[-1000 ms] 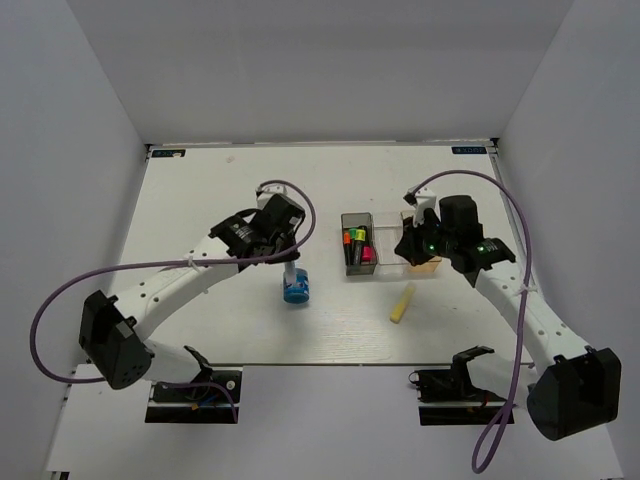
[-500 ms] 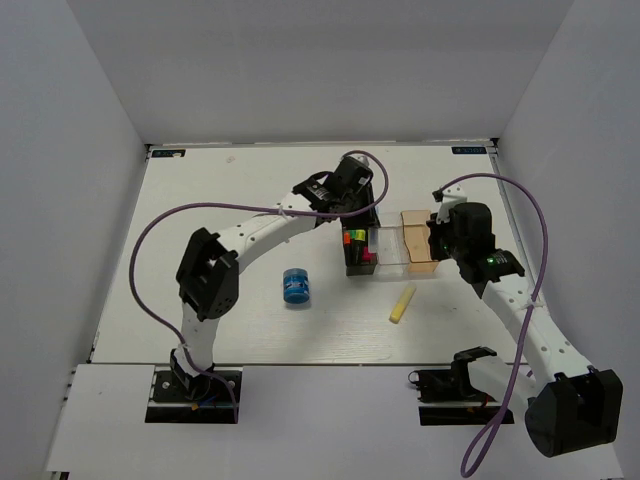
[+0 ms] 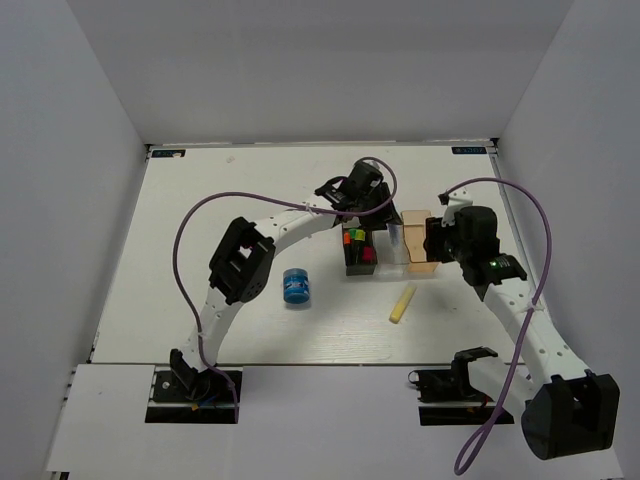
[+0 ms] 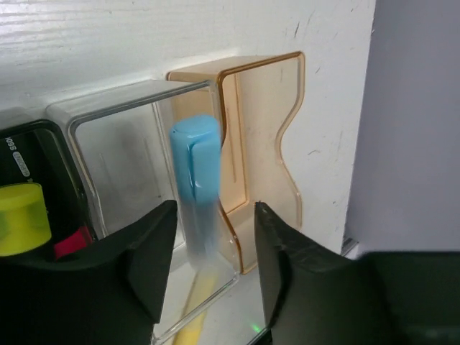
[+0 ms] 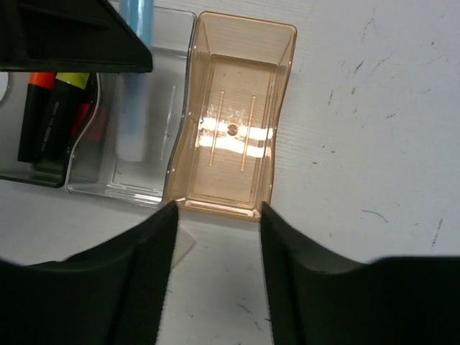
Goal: Sort the stationery into containers
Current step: Place the stationery into the container, then grab a piece of stationery with the right arm, then place the stationery into the container, then grab a piece of stationery with the left arm
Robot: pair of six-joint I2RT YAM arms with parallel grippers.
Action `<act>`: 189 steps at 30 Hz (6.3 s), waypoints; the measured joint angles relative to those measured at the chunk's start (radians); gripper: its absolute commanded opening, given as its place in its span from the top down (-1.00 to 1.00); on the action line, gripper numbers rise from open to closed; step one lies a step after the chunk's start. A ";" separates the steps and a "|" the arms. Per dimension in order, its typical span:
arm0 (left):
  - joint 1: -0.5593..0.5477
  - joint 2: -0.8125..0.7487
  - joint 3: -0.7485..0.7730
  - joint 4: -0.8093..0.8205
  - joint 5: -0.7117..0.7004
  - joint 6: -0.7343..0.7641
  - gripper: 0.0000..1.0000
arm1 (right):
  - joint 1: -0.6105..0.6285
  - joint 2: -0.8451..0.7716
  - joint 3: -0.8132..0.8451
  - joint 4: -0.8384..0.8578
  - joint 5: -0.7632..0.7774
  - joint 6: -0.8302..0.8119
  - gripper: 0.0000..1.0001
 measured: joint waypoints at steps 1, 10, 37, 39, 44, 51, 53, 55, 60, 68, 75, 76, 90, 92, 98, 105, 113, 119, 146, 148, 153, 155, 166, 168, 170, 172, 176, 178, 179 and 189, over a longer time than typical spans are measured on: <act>0.000 0.012 0.010 0.002 0.002 -0.002 -0.28 | -0.003 0.000 -0.002 0.000 -0.009 -0.002 -0.39; 0.005 0.016 0.016 -0.006 0.002 0.003 0.99 | -0.024 -0.003 -0.005 -0.029 -0.288 -0.168 -0.50; 0.113 -1.445 -1.129 -0.528 -0.301 0.253 -0.87 | 0.033 0.452 0.097 -0.888 -0.695 -1.930 -0.20; 0.113 -1.471 -1.147 -0.535 -0.305 0.245 -0.87 | 0.040 0.468 0.104 -0.867 -0.672 -1.934 -0.20; 0.114 -1.486 -1.161 -0.537 -0.307 0.232 -0.87 | 0.051 0.489 0.120 -0.792 -0.627 -1.938 -0.20; 0.115 -1.485 -1.180 -0.531 -0.307 0.221 -0.87 | 0.065 0.521 0.123 -0.722 -0.563 -1.939 -0.20; 0.116 -1.482 -1.183 -0.531 -0.306 0.219 -0.87 | 0.075 0.530 0.123 -0.704 -0.539 -1.939 -0.20; 0.117 -1.480 -1.185 -0.529 -0.306 0.217 -0.87 | 0.085 0.537 0.123 -0.683 -0.514 -1.939 -0.20; 0.117 -1.480 -1.186 -0.524 -0.306 0.211 -0.87 | 0.109 0.556 0.121 -0.632 -0.462 -1.940 -0.20; 0.117 -1.489 -1.197 -0.523 -0.306 0.200 -0.87 | 0.145 0.556 0.095 -0.585 -0.397 -1.936 0.00; 0.118 -1.500 -1.228 -0.519 -0.302 0.187 -0.87 | 0.166 0.455 -0.008 -0.523 -0.351 -1.937 0.76; 0.118 -1.500 -1.233 -0.514 -0.299 0.185 -0.87 | 0.167 0.448 -0.013 -0.520 -0.348 -1.938 0.84; 0.118 -1.459 -1.253 -0.464 -0.258 0.176 -0.87 | 0.198 0.387 0.083 -0.705 -0.522 -1.939 1.00; 0.118 -1.451 -1.253 -0.457 -0.253 0.176 -0.87 | 0.201 0.361 0.146 -0.761 -0.589 -1.922 1.00; 0.118 -1.402 -1.223 -0.444 -0.245 0.183 -0.89 | 0.220 0.295 0.310 -0.686 -0.680 -1.398 1.00; 0.113 -1.218 -1.059 -0.417 -0.254 0.220 -0.94 | 0.224 0.360 0.467 -0.394 -0.294 -0.616 1.00; 0.109 -0.991 -0.922 -0.402 -0.273 0.255 -1.00 | 0.219 0.691 0.746 -0.421 0.053 -0.081 1.00; 0.109 -0.909 -0.872 -0.397 -0.284 0.293 -1.00 | 0.220 0.797 0.754 -0.484 0.089 0.072 1.00; 0.048 -0.545 -0.497 -0.643 -0.393 0.251 -1.00 | 0.203 0.523 0.563 -0.446 -0.113 0.085 -0.78; 0.031 -0.524 -0.504 -0.667 -0.395 0.213 -1.00 | 0.194 0.508 0.551 -0.433 -0.113 0.085 -0.78; -0.002 -0.476 -0.516 -0.714 -0.398 0.133 -1.00 | 0.170 0.470 0.499 -0.422 -0.113 0.087 -0.78; -0.012 -0.454 -0.516 -0.726 -0.400 0.108 -1.00 | 0.159 0.454 0.475 -0.417 -0.115 0.087 -0.78; -0.018 -0.402 -0.582 -0.652 -0.420 0.035 -0.95 | 0.101 0.371 0.382 -0.404 -0.157 0.106 -0.78; -0.018 -0.389 -0.589 -0.628 -0.421 0.032 -0.82 | 0.092 0.353 0.369 -0.402 -0.165 0.105 -0.78; -0.018 -0.375 -0.595 -0.603 -0.423 0.027 -0.60 | 0.081 0.337 0.355 -0.400 -0.173 0.105 -0.78; -0.018 -0.365 -0.599 -0.587 -0.424 0.025 -0.29 | 0.070 0.320 0.344 -0.398 -0.182 0.105 -0.78; -0.018 -0.364 -0.599 -0.577 -0.423 0.029 0.94 | 0.045 0.282 0.320 -0.396 -0.200 0.105 -0.78; -0.018 -0.364 -0.599 -0.578 -0.424 0.029 1.00 | 0.033 0.264 0.306 -0.396 -0.210 0.105 -0.78; -0.021 -0.365 -0.599 -0.578 -0.425 0.029 1.00 | 0.028 0.257 0.300 -0.396 -0.217 0.105 -0.78; -0.119 -0.395 -0.322 -0.697 -0.439 0.065 1.00 | -0.006 0.166 0.256 -0.416 -0.392 -0.062 1.00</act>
